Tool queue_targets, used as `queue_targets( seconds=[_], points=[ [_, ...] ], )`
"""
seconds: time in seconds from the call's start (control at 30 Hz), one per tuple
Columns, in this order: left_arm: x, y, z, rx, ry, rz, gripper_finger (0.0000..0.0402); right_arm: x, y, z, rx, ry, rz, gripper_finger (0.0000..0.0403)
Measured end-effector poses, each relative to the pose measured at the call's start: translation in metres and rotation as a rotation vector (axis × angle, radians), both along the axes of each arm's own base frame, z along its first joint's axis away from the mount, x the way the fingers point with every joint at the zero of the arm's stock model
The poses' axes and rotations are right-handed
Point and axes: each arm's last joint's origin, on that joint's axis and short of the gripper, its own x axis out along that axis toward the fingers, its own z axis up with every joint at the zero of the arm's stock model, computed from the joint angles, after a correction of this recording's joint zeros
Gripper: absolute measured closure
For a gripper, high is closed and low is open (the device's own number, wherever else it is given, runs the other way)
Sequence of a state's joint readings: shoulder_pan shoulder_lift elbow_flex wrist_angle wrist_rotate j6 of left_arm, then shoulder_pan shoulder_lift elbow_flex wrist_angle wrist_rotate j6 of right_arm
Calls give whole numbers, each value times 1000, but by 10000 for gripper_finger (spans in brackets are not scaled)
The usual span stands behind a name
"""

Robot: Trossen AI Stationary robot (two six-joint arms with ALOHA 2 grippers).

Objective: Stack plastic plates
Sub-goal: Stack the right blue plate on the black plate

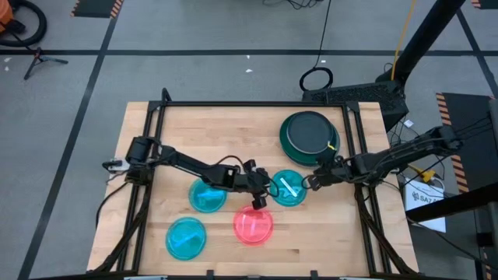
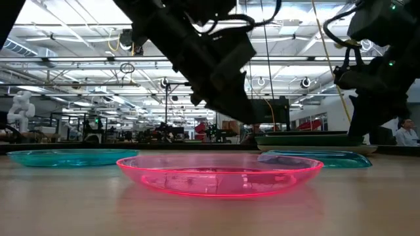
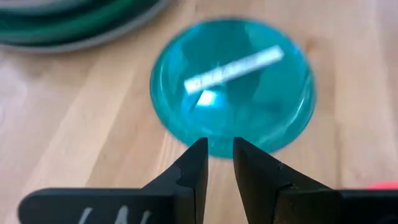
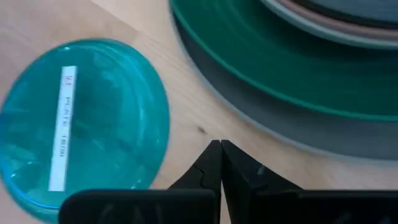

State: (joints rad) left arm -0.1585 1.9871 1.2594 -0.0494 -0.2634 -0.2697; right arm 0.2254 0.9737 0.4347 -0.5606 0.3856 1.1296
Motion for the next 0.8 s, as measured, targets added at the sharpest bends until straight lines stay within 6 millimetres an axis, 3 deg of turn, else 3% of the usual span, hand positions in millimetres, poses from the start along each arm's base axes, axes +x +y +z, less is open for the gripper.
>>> queue_targets(
  seconds=[0.53,0.8],
  points=[
    [-2,-4,-6,88,157,-134,321,14,17,-7,111,-38,99,403],
    [1,-5,-27,90,193,-134,321,18,19,-14,72,-31,58,403]
  ],
)
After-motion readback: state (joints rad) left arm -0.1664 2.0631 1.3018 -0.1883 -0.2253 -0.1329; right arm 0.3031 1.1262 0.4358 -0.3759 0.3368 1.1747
